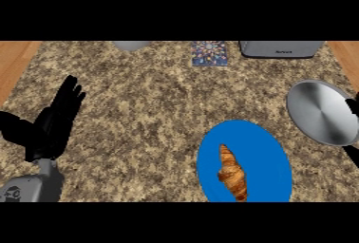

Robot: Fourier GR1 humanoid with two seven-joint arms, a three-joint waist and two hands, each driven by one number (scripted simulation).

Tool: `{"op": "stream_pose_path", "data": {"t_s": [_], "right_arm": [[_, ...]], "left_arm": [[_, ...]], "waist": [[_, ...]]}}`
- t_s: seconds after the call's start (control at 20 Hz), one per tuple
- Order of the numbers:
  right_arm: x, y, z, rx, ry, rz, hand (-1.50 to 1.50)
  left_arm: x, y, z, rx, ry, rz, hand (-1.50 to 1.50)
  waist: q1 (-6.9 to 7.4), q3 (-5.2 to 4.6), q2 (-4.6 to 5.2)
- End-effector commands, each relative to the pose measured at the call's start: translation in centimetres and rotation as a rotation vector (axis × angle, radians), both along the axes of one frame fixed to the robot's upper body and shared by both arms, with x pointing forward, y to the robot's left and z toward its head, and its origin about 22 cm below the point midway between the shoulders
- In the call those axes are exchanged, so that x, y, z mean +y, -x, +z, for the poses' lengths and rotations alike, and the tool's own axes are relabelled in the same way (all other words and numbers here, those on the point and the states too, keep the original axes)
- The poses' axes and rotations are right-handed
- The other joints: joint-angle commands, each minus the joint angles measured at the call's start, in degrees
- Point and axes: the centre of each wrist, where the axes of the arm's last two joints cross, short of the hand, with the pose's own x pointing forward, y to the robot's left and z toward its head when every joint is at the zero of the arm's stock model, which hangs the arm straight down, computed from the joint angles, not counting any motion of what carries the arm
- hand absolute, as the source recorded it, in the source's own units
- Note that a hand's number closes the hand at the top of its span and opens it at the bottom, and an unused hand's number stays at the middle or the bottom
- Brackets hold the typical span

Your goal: Pick the lemon from the plate and place it in the pan

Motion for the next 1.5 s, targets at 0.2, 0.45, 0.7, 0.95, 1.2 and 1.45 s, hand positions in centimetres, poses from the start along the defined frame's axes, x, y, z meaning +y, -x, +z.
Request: {"op": "stream_pose_path", "data": {"t_s": [0.2, 0.45, 0.7, 0.95, 1.2, 1.45], "right_arm": [[-2.7, -4.4, -5.9, 0.04, -0.038, 0.095, 1.5], [-3.3, -5.1, -9.5, 0.073, -0.03, 0.109, 1.5], [-3.7, -4.5, -12.1, 0.22, -0.131, -0.058, 1.5], [-4.3, -3.5, -14.1, 0.332, -0.17, -0.057, -1.5], [-5.3, -4.4, -11.8, 0.263, -0.278, 0.013, -1.5], [-8.1, -2.4, -11.2, 0.098, -0.543, 0.054, -1.5]], "left_arm": [[-0.3, -0.2, -0.1, 0.0, -0.003, -0.006, 0.0], [-1.4, -0.2, -0.6, 0.0, -0.001, -0.006, 0.0], [-1.3, -1.6, 0.2, -0.024, 0.0, -0.025, 0.0], [0.1, -0.2, 0.9, -0.029, -0.01, -0.042, 0.0], [-1.6, -1.3, 0.8, -0.014, 0.0, -0.022, 0.0], [-1.2, -0.6, 0.4, -0.008, 0.021, -0.021, 0.0]], "waist": [[0.86, 0.07, 0.35], [0.8, 0.08, 0.41], [1.0, 0.14, 0.84], [2.48, 0.26, 1.05], [1.51, 0.23, 0.8], [1.05, 0.31, 0.58]]}}
